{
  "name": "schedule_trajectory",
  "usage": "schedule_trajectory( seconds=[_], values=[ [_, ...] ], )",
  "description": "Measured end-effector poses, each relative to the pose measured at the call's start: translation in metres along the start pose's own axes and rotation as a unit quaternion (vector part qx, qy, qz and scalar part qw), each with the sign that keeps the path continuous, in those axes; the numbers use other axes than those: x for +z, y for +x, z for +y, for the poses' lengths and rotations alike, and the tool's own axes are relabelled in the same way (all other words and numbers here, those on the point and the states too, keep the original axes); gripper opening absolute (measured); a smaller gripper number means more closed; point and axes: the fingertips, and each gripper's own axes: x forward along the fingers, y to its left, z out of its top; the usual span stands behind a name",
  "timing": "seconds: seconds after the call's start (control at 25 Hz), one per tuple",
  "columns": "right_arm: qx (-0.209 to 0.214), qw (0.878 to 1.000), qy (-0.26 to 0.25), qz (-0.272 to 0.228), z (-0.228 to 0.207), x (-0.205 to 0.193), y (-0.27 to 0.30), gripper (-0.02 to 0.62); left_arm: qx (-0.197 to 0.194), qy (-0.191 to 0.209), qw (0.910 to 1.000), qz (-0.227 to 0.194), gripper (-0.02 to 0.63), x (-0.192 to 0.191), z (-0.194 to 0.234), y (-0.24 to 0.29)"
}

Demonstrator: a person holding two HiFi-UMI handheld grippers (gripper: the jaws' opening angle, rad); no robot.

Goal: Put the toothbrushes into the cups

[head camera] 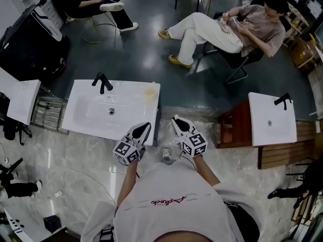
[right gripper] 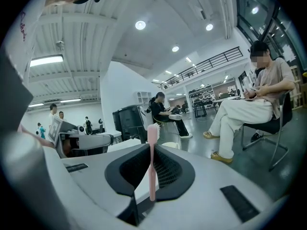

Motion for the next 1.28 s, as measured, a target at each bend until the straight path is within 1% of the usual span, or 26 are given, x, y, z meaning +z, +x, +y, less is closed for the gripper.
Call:
schedule_trajectory(
  seconds=[0.24,0.56,0.8,1.0,1.28],
  values=[
    [0.013,1.0,0.013,0.018,-0.019,-0.012,0.023,0.026,0.022,-0.007,0.9997,0.002,0.014,-0.002,0.02,0.011],
    [0.026,0.999,0.023,0.042,-0.021,-0.03,0.043,0.026,0.039,-0.022,0.999,0.009,0.014,-0.01,0.038,0.012],
    [0.038,0.998,0.02,0.051,-0.026,-0.034,0.061,0.026,0.047,-0.021,0.9987,0.004,0.014,-0.008,0.049,0.017],
    [0.054,0.998,0.0,0.037,-0.032,-0.013,0.091,0.026,0.059,-0.023,0.998,-0.002,0.014,-0.005,0.062,0.016],
    [0.073,0.997,-0.037,-0.008,-0.047,0.045,0.135,0.026,0.074,-0.026,0.9969,-0.01,0.014,-0.003,0.073,0.02]
  ],
)
